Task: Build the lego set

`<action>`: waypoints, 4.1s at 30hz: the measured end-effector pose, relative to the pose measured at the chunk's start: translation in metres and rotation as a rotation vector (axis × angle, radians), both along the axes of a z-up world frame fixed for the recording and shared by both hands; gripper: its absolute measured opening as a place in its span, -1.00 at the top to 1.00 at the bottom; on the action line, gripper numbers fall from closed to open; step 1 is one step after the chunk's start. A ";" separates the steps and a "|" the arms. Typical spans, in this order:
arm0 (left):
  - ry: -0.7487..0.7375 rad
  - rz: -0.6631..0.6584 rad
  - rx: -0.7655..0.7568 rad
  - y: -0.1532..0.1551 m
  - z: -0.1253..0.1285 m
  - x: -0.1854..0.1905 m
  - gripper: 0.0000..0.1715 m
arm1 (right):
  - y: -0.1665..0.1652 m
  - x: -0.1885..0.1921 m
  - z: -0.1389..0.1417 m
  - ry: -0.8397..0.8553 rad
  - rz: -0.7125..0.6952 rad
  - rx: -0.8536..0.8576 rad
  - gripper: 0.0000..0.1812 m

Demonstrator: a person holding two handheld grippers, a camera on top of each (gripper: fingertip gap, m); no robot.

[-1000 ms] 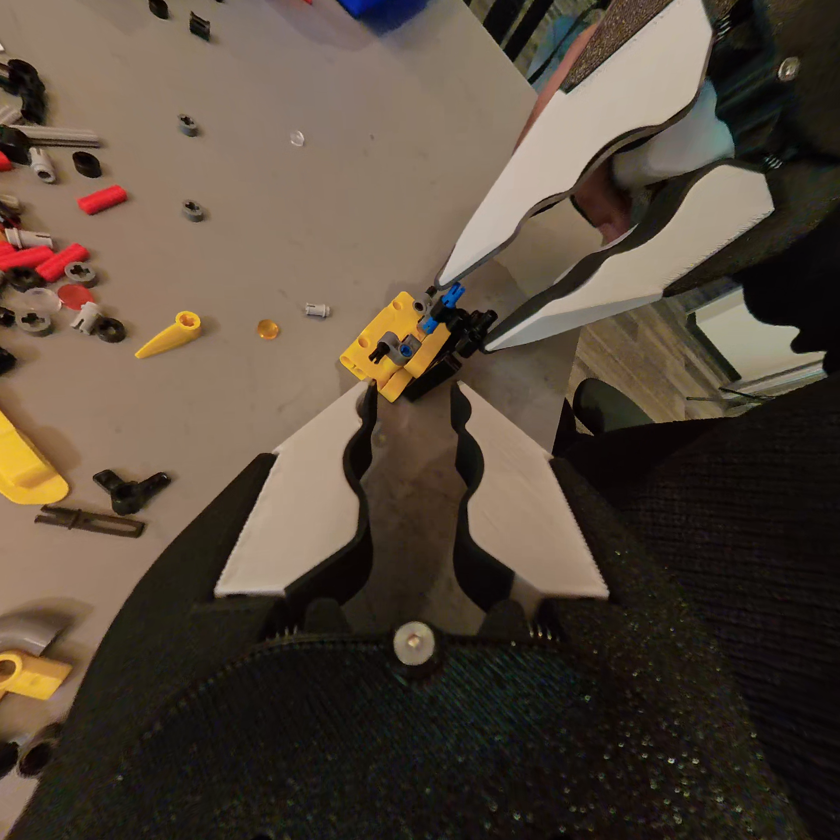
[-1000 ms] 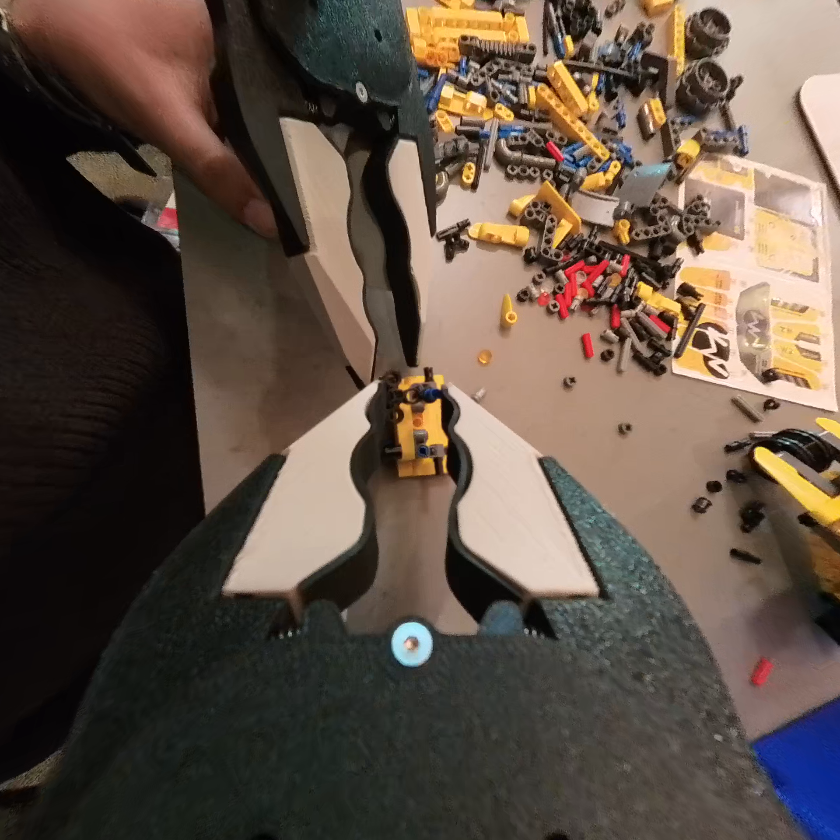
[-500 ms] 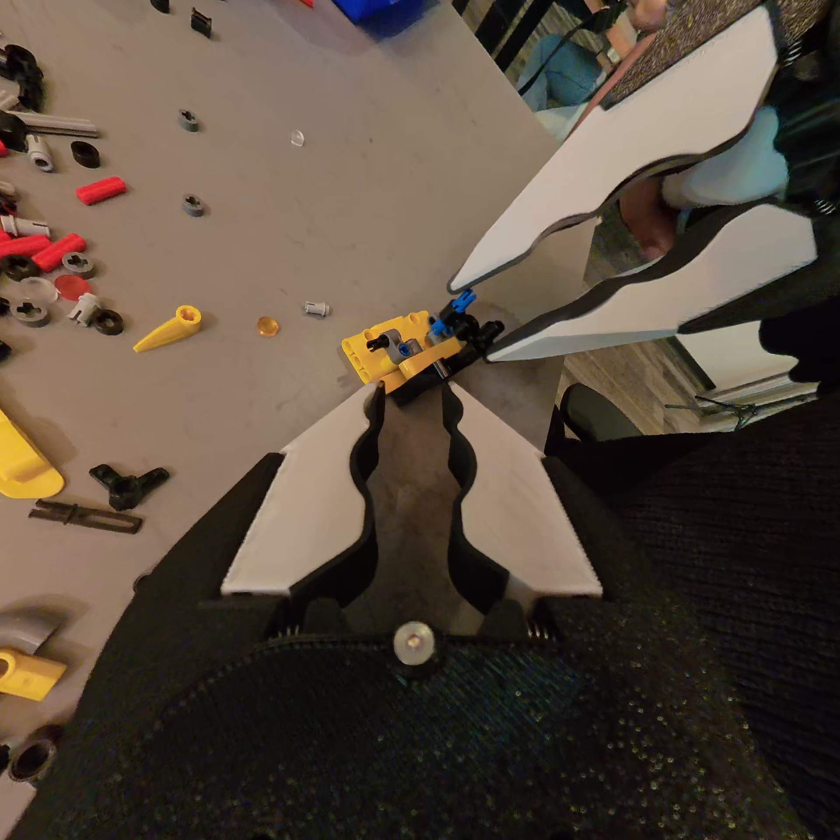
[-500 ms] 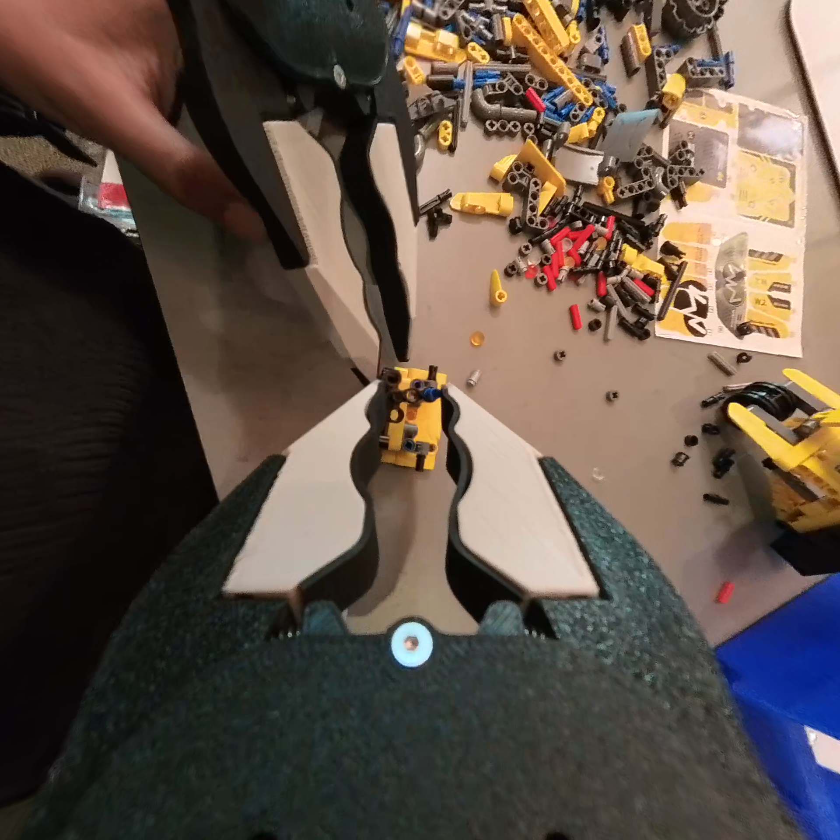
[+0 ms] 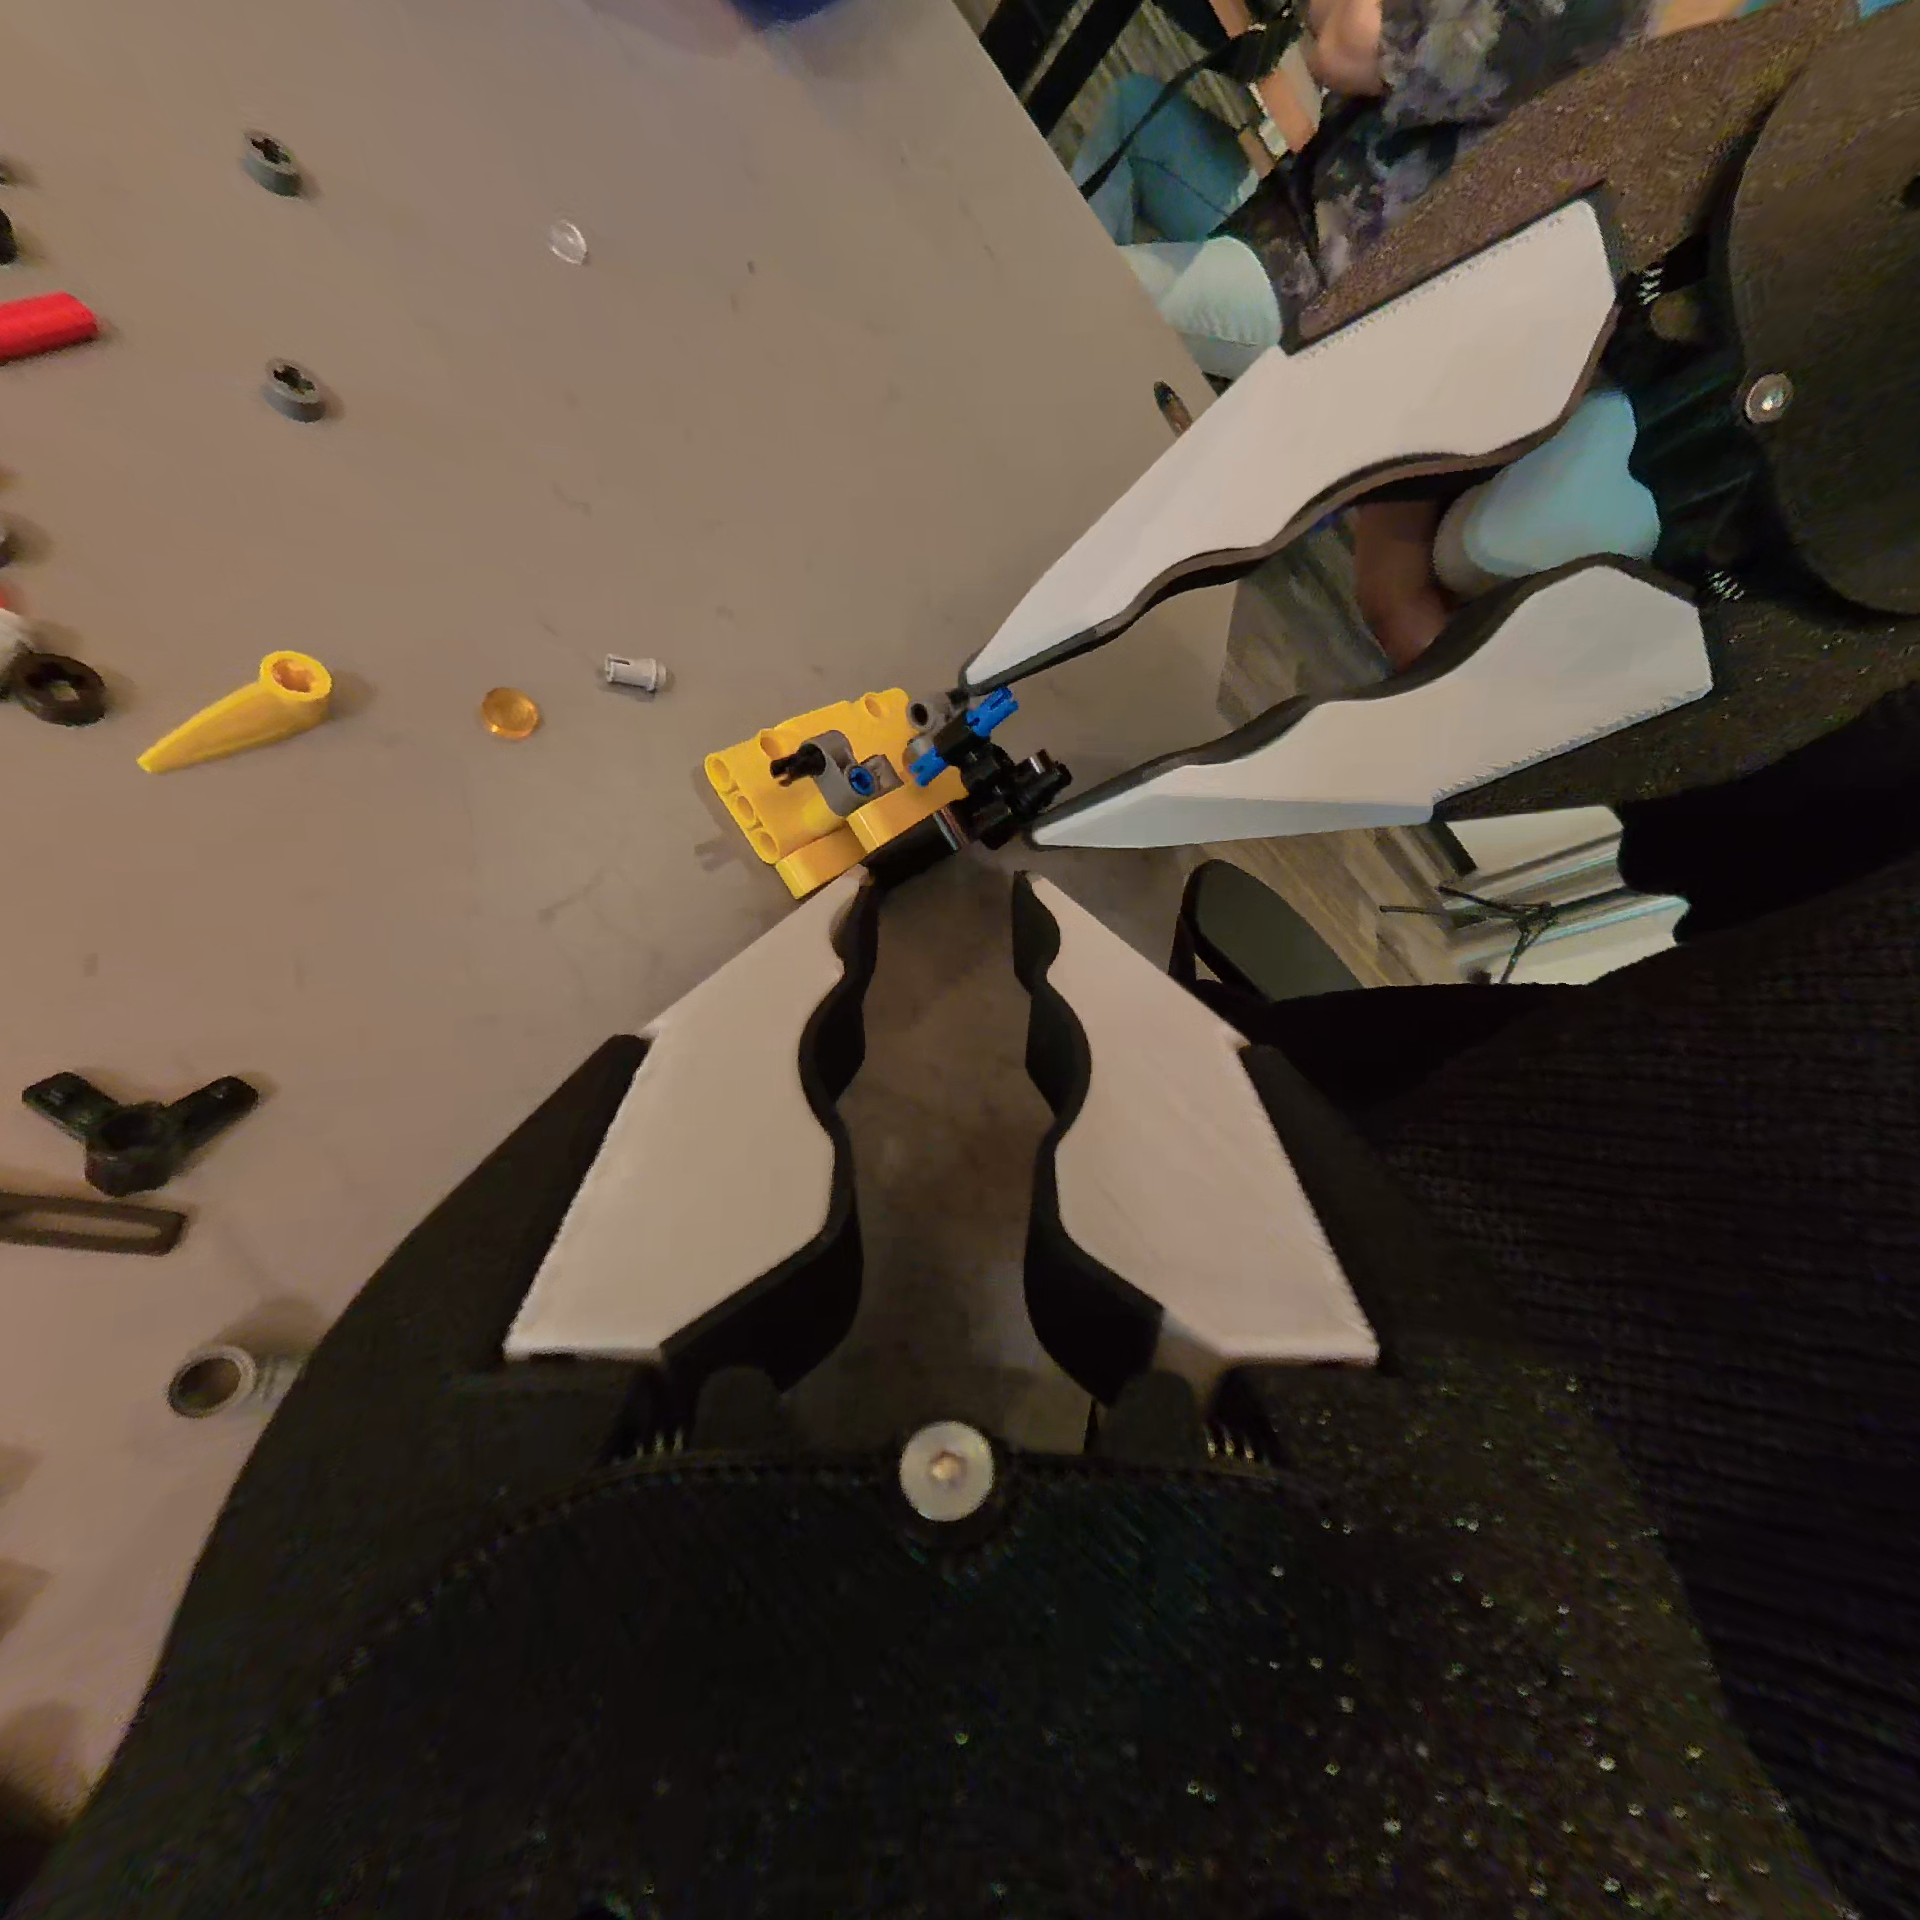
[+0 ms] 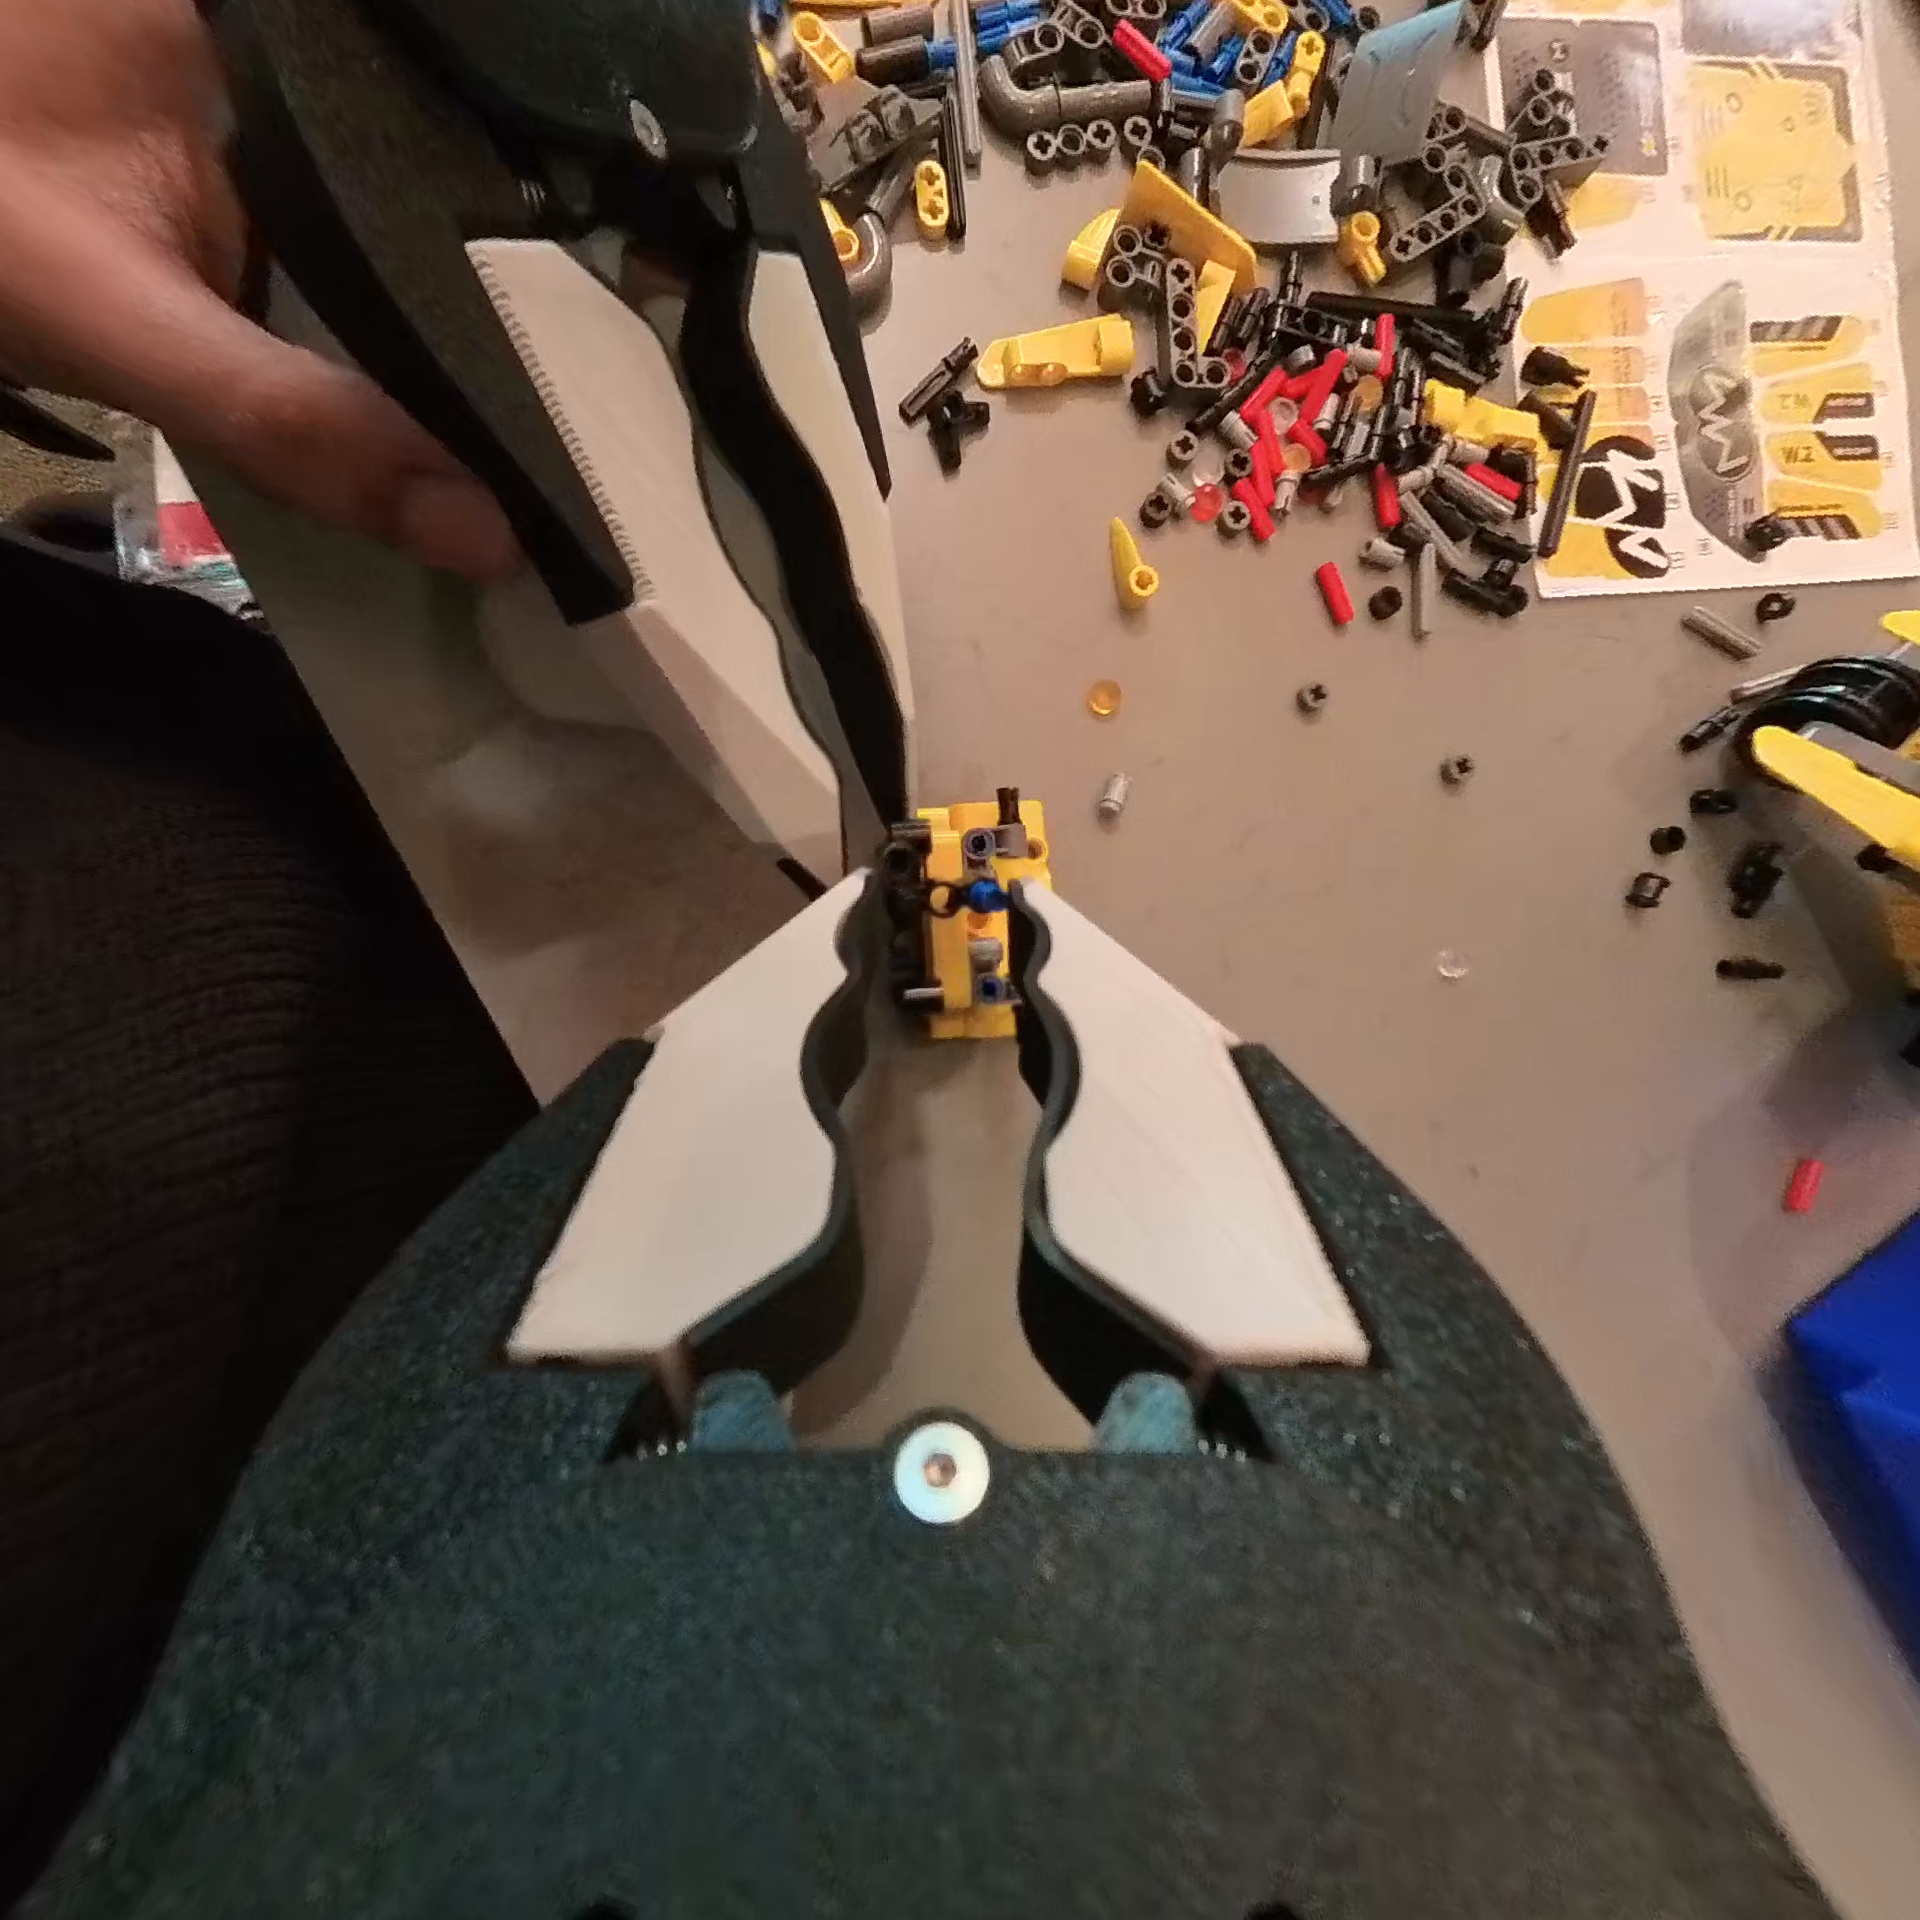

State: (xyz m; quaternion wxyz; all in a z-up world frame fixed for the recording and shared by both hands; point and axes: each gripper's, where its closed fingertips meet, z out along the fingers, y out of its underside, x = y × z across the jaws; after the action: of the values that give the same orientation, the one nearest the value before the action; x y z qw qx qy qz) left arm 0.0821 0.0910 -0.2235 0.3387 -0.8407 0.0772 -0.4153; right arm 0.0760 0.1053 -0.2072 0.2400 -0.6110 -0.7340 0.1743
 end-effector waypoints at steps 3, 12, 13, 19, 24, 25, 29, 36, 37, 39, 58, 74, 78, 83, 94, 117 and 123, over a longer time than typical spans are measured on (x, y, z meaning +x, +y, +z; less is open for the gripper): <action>-0.014 -0.003 -0.005 -0.001 0.000 0.001 0.74 | -0.001 0.002 0.001 -0.006 -0.006 0.019 0.75; -0.016 -0.010 -0.008 -0.003 0.000 0.004 0.76 | 0.002 0.006 -0.005 -0.049 0.027 0.088 0.76; -0.014 -0.008 -0.007 -0.004 0.000 0.004 0.76 | 0.002 0.005 -0.006 -0.055 0.035 0.095 0.75; -0.019 -0.014 -0.009 -0.005 0.000 0.005 0.76 | 0.002 0.005 -0.011 -0.094 0.072 0.122 0.75; -0.031 -0.013 -0.009 -0.004 0.001 0.004 0.76 | 0.002 0.005 -0.013 -0.109 0.084 0.125 0.75; -0.036 -0.014 -0.011 -0.004 0.001 0.004 0.76 | 0.002 0.005 -0.013 -0.111 0.085 0.122 0.75; -0.051 -0.015 -0.013 -0.004 0.002 0.004 0.76 | 0.002 0.005 -0.013 -0.109 0.086 0.111 0.75; -0.051 -0.012 -0.014 -0.004 0.002 0.004 0.76 | 0.002 0.004 -0.014 -0.099 0.078 0.081 0.75; -0.053 -0.013 -0.015 -0.004 0.002 0.004 0.76 | 0.002 0.004 -0.014 -0.099 0.078 0.079 0.75; -0.052 -0.019 -0.018 -0.005 0.002 0.005 0.76 | 0.003 0.005 -0.017 -0.110 0.082 0.083 0.69; -0.048 -0.114 0.014 -0.013 0.006 0.023 0.74 | 0.014 0.011 0.001 -0.130 -0.005 -0.112 0.80; -0.070 -0.093 0.181 -0.009 0.030 0.016 0.50 | 0.006 0.020 -0.010 -0.273 -0.076 -0.198 0.85; 0.028 -0.032 0.217 -0.002 0.027 0.005 0.26 | 0.003 0.019 -0.013 -0.290 -0.065 -0.182 0.87; 0.140 -0.044 0.130 0.001 0.005 0.008 0.29 | 0.005 0.019 -0.014 -0.309 -0.059 -0.146 0.89; 0.221 -0.091 0.078 -0.002 -0.010 0.015 0.42 | 0.003 0.018 -0.018 -0.346 -0.037 -0.122 0.93; 0.140 -0.134 0.041 -0.010 -0.008 0.021 0.41 | -0.003 0.023 -0.020 -0.320 -0.143 -0.171 0.76; 0.123 -0.143 0.037 -0.013 -0.007 0.022 0.41 | -0.002 0.023 -0.010 -0.296 -0.138 -0.135 0.71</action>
State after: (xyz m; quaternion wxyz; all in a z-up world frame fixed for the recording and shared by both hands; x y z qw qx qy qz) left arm 0.1045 0.0779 -0.2307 0.3183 -0.8507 0.1653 -0.3844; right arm 0.0986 0.1036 -0.2168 0.0991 -0.6937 -0.7042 0.1143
